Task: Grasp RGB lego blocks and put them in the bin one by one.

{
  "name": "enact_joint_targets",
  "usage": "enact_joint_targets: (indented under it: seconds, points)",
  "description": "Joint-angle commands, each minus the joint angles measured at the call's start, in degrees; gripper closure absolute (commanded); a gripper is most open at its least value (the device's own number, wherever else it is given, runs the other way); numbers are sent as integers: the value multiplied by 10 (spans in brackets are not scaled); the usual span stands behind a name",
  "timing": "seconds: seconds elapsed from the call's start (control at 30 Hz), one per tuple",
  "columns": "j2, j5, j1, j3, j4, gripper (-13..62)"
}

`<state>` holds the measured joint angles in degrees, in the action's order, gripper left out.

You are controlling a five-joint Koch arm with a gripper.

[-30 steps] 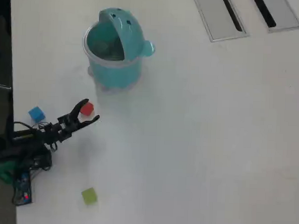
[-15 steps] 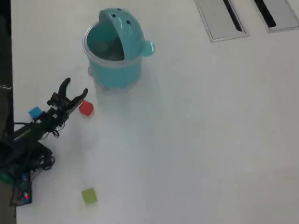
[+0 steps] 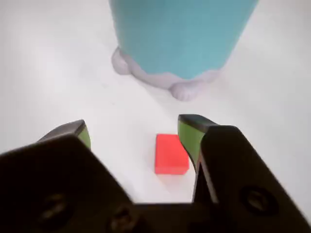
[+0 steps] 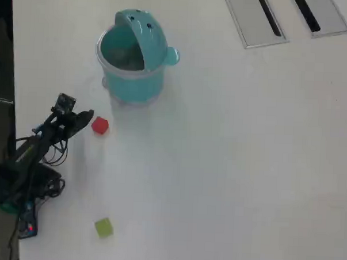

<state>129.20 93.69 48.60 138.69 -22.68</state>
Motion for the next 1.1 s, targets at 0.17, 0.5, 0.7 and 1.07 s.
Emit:
enact_joint_targets:
  seconds: [0.17,0.5,0.7,1.07]
  points:
    - [-81,34,-26,-74,3,163]
    - [-188,34,-67,-83,0,163]
    - [-236,34,-74,-102,0,163]
    - [-308,42,-99,-126,-5,171]
